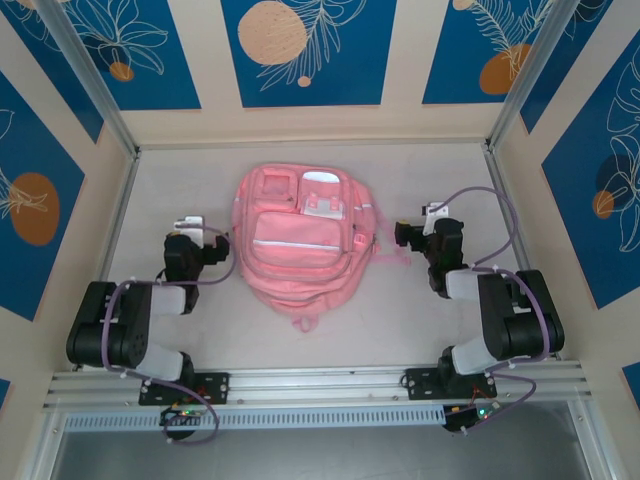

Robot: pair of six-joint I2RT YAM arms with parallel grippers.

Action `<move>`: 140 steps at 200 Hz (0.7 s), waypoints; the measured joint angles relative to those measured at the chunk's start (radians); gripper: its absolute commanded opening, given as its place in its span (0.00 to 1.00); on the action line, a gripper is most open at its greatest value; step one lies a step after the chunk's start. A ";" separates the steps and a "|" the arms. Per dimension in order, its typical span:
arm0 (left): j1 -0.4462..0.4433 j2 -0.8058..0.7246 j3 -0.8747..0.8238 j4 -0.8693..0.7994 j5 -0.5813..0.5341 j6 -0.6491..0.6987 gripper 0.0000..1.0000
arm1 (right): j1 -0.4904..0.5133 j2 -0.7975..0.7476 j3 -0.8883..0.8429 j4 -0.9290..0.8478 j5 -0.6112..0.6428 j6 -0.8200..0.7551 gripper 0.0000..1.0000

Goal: Pack the student bag

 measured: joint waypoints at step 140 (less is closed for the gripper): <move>-0.016 0.050 0.060 -0.026 -0.009 0.025 1.00 | -0.046 0.047 -0.028 0.103 -0.063 0.038 0.99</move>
